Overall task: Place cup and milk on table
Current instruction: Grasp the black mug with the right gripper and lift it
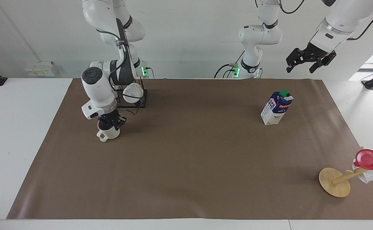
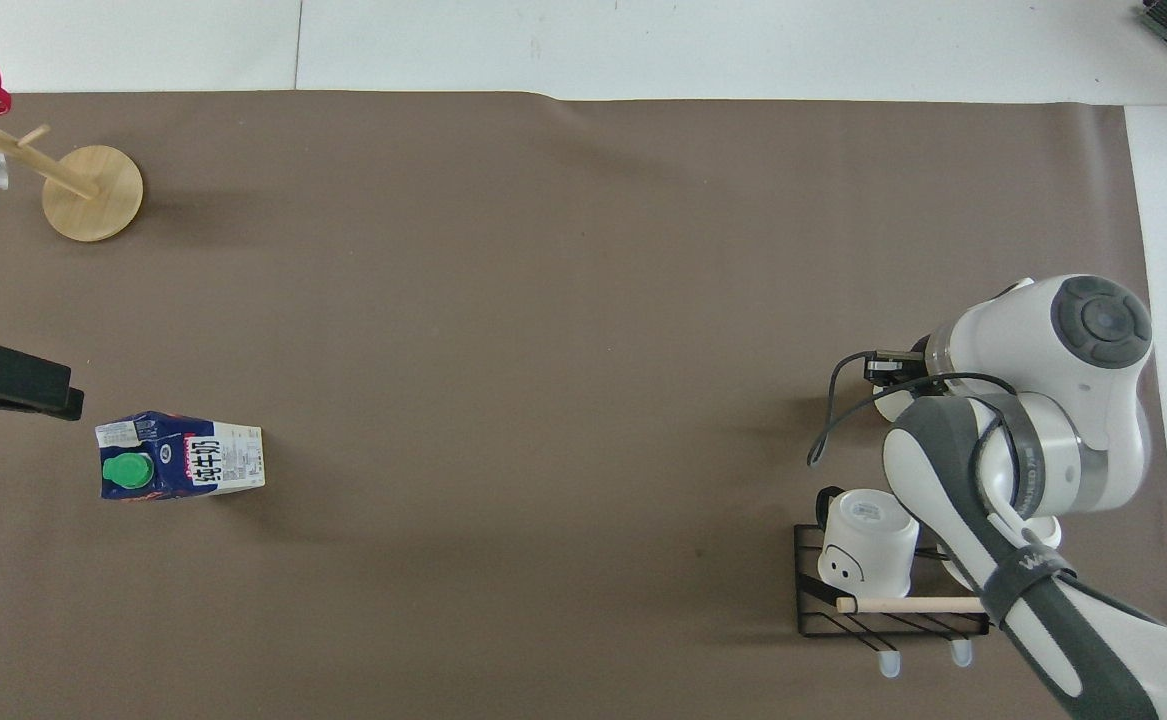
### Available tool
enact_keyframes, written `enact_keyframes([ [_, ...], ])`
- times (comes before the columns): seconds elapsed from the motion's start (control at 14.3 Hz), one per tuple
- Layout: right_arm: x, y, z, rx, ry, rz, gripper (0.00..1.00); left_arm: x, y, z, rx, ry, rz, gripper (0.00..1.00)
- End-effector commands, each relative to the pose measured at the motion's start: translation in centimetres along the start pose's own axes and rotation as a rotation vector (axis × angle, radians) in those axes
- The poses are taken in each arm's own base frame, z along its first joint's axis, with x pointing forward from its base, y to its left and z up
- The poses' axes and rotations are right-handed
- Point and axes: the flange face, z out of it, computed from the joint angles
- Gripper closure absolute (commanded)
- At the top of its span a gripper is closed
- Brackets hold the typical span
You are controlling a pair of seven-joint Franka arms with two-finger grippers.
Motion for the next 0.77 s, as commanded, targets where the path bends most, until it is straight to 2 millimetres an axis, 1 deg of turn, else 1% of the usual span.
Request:
enact_keyframes([
  [0.0,1.2,-0.3,-2.2,0.015,0.025,0.001,1.0,-0.6,-0.2,-0.3,-0.004,-0.007,-0.002,0.0],
  [0.21,2.5,-1.0,-6.5,0.009,0.001,0.002,1.0,-0.7,-0.2,-0.3,-0.004,-0.01,-0.003,0.0],
  [0.28,2.9,-1.2,-7.5,0.008,-0.002,0.019,1.0,-0.7,-0.2,-0.4,-0.005,-0.009,-0.006,0.0],
  [0.49,2.1,-5.8,-8.4,0.01,0.002,0.053,1.0,-0.7,-0.1,-0.3,-0.004,-0.004,0.006,0.0],
  [0.56,1.4,-8.1,-8.6,0.013,0.005,0.075,1.0,-1.0,-0.1,0.0,-0.005,-0.004,0.003,0.0],
  [0.63,0.7,-10.0,-8.6,0.015,0.007,0.099,1.0,-1.5,0.1,0.5,-0.007,0.012,0.008,0.0],
  [0.7,0.1,-12.0,-8.2,0.015,0.008,0.117,1.0,-2.2,0.3,1.5,-0.007,0.034,0.014,0.0],
])
